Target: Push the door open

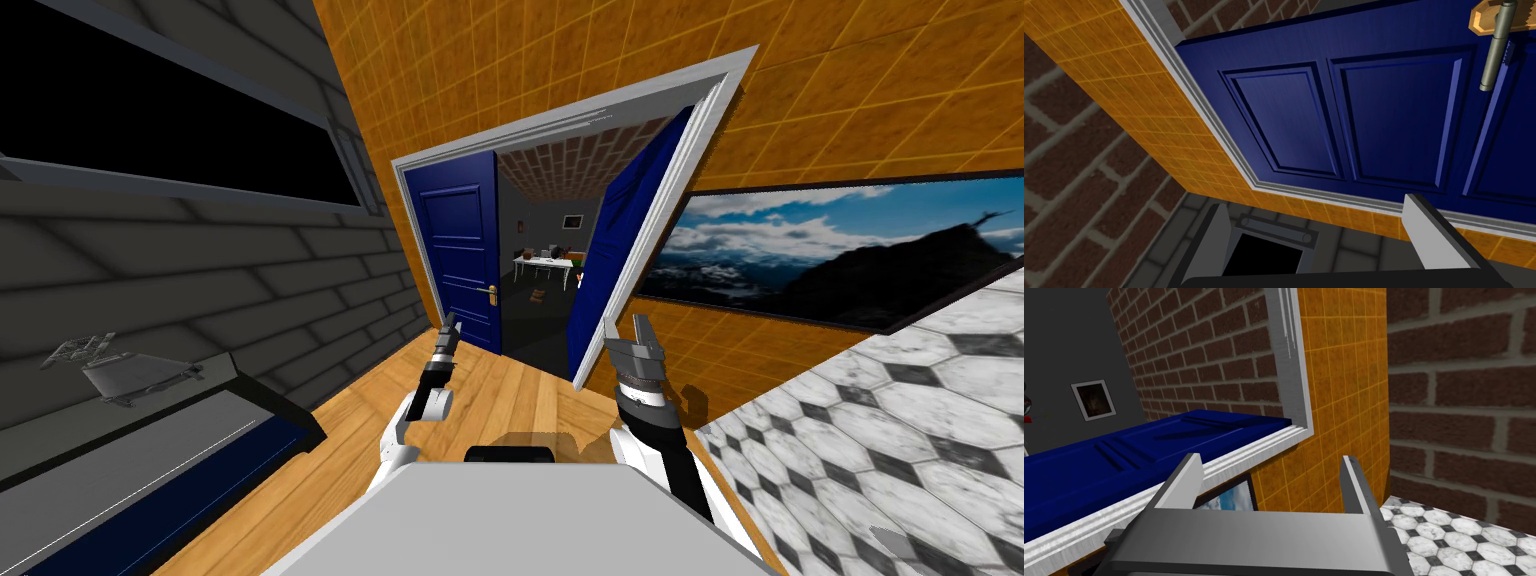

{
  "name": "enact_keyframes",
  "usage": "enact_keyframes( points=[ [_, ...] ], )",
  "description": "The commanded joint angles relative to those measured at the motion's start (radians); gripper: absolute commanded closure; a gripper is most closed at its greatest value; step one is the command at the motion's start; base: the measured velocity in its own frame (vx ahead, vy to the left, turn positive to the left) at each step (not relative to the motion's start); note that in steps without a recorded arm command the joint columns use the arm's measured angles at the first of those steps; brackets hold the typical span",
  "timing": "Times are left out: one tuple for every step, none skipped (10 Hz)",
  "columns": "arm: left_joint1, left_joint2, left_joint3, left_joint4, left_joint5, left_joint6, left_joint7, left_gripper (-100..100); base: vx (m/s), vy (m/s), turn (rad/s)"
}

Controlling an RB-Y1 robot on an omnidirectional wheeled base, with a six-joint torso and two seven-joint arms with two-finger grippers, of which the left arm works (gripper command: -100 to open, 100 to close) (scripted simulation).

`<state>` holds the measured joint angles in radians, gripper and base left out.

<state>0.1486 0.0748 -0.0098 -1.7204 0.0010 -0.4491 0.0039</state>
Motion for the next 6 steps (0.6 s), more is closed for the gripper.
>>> enact_keyframes(
  points=[
    [-0.034,0.000,-0.001,0.050,-0.008,-0.006,0.008,-100,0.087,0.077,-0.033],
    [-0.034,0.000,-0.001,0.062,-0.008,-0.006,0.008,-100,0.057,0.053,-0.014],
    [-0.056,0.001,-0.001,0.098,-0.012,-0.008,0.013,-100,0.051,0.053,-0.013],
    [-0.078,0.002,-0.001,0.126,-0.017,-0.011,0.018,-100,0.069,0.072,-0.026],
    [-0.078,0.002,-0.001,0.135,-0.017,-0.011,0.018,-100,0.056,0.049,-0.016],
    [-0.101,0.002,0.000,0.171,-0.022,-0.013,0.024,-100,0.057,0.044,-0.018]
  ],
)
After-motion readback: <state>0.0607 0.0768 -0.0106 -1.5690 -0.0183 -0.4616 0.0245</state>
